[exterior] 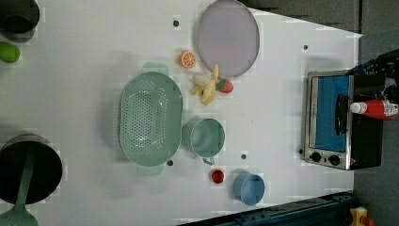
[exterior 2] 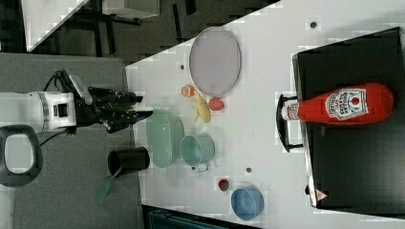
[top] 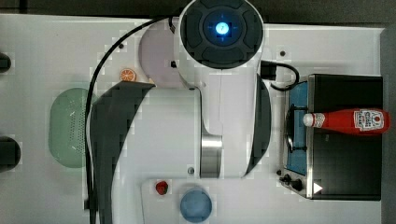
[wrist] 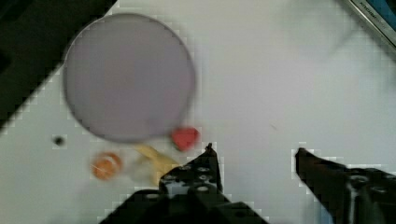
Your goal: Pick Ketchup from oven and place it on table.
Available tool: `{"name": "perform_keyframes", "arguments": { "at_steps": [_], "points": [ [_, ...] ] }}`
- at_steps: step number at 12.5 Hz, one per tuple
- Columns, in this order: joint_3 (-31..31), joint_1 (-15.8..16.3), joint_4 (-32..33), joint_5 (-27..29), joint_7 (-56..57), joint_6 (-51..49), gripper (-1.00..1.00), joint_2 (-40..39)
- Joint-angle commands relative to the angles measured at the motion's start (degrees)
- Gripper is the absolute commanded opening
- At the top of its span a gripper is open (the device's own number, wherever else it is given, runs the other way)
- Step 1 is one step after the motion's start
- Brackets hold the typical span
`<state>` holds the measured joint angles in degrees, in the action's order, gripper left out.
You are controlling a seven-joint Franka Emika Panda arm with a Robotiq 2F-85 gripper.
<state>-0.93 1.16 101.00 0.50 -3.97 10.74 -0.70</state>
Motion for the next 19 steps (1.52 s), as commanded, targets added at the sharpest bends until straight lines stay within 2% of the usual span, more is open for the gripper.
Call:
{"name": "perform_keyframes", "arguments": {
  "at_steps": [1,3,6,10,16,19],
  "points": [
    [-2.53,-0.33,10.53,-0.44,-4.12,-13.26,0.58,23.19],
    [-2.72,-0.46,10.53,-0.54,-4.11,-12.93,0.99,23.13],
    [-5.13,-1.43,10.52,-1.04,-4.11,-10.49,1.00,22.29],
    [-12.83,-3.45,10.41,-1.04,-4.08,-4.79,1.00,18.22],
    [-26.78,-4.21,9.91,-0.97,-3.07,7.80,1.00,7.90],
    [-31.47,-4.33,7.45,-0.96,-3.07,13.28,1.00,0.53]
  ]
}}
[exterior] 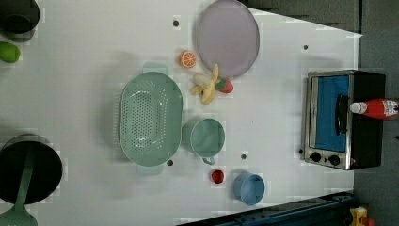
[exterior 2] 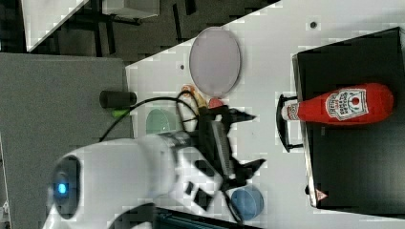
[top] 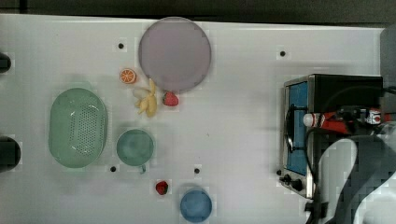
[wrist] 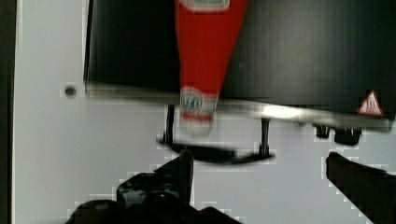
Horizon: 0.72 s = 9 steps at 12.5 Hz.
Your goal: Pick Ketchup from oven and place it on table.
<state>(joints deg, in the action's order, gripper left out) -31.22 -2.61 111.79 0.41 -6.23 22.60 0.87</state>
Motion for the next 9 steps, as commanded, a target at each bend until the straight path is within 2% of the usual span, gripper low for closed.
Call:
{"name": "perform_keyframes", "arguments": {
  "at_steps": [1,5,8,9],
  "points": [
    [-2.43,-0.63,-4.61,-0.85,-0.78,2.68,1.00,-3.79],
    [-4.35,-2.03,-9.44,0.16,-0.77,8.04,1.00,-14.04],
    [-4.38,-3.55,-10.05,6.50,-0.77,11.36,1.00,-19.69],
    [-4.38,-3.89,-10.10,7.08,-0.77,11.89,1.00,-21.01]
  ]
}}
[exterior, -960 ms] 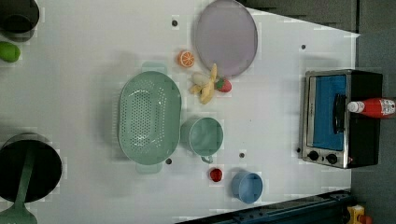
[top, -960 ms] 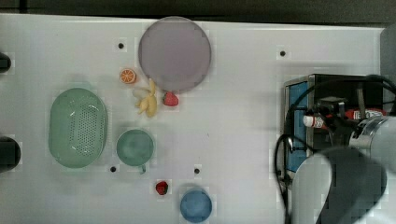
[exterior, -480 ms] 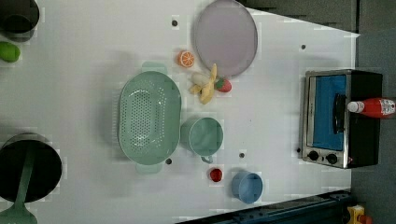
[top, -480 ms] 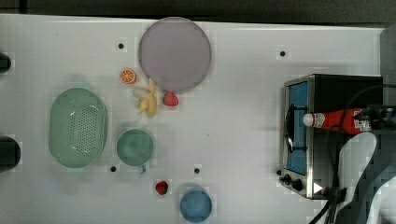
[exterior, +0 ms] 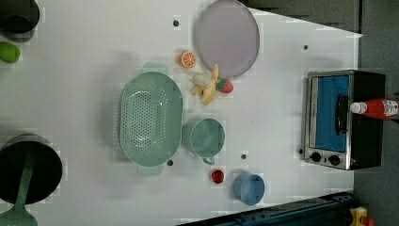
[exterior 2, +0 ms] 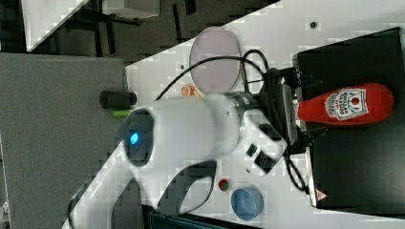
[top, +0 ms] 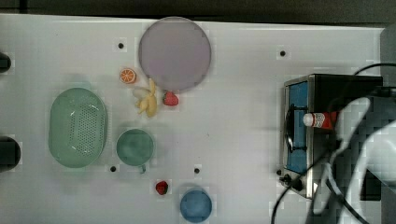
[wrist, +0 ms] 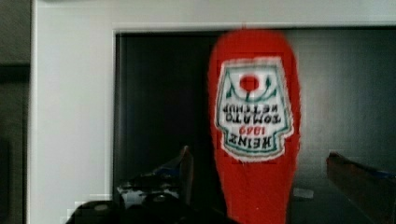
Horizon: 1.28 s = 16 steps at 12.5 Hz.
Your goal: Pick Ketchup from oven and place it on table.
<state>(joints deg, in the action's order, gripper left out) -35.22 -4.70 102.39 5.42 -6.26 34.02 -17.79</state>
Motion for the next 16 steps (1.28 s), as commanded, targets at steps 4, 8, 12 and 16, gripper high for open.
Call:
{"name": "perform_keyframes", "arguments": {
  "at_steps": [4,8,12,16],
  "points": [
    [-0.33,-2.10,-0.57,3.52,-0.74,4.92,1.00,-5.40],
    [-0.24,-2.66,0.04,6.36,-0.70,4.96,0.92,-7.15],
    [-0.24,-2.60,-0.25,6.96,-0.65,4.98,0.27,-6.65],
    [-0.19,-1.80,-4.32,6.35,-0.65,-1.46,0.27,-2.54]
  ]
}}
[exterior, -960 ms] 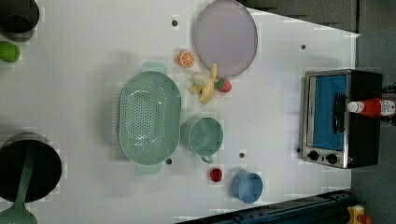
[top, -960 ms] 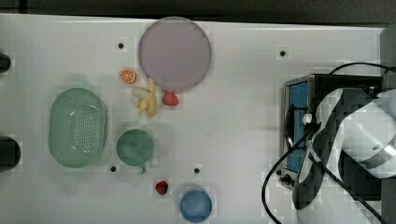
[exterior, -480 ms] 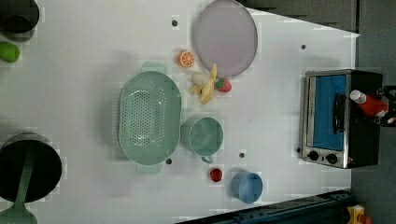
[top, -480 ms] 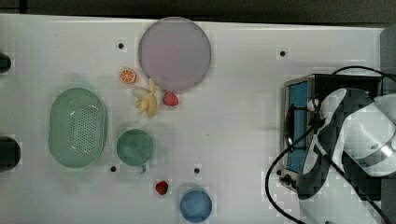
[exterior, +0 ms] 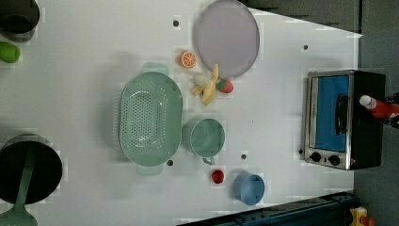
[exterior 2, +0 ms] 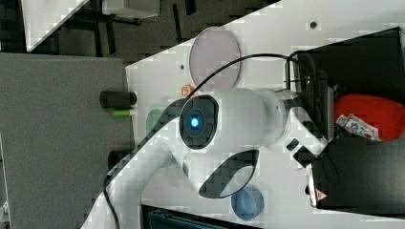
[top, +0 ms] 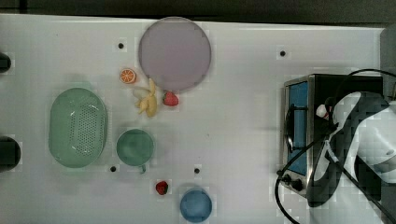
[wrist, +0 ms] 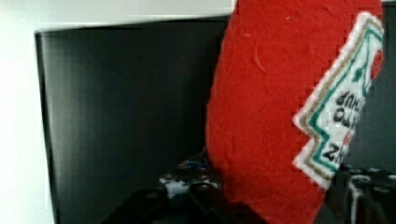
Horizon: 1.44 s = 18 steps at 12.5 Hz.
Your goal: Pick Ketchup from oven and place it on table.
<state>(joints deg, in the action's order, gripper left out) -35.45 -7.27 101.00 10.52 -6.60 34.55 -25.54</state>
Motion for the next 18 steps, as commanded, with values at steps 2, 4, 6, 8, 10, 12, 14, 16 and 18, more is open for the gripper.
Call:
{"name": "perform_keyframes", "arguments": {
  "at_steps": [2,4,6,8,10,12,14,16,18],
  "points": [
    [0.08,1.67,-5.83,0.58,-0.32,-7.45,0.27,8.02],
    [0.62,3.41,-8.38,-4.86,-0.17,-12.43,0.27,10.53],
    [2.70,5.91,-10.36,-8.88,0.96,-16.64,0.27,13.22],
    [6.42,8.47,-10.92,-8.87,0.96,-20.75,0.27,16.29],
    [10.82,10.58,-10.85,-8.87,0.95,-26.73,0.27,19.14],
    [15.14,11.97,-10.53,-8.86,0.63,-30.16,0.27,21.08],
    [19.20,12.76,-9.37,-8.86,0.32,-30.28,0.27,22.29],
    [22.97,13.19,-6.33,-8.86,0.31,-30.28,0.27,23.01],
    [25.47,13.35,-1.65,-8.86,-0.86,-29.52,0.27,23.17]
  ]
}}
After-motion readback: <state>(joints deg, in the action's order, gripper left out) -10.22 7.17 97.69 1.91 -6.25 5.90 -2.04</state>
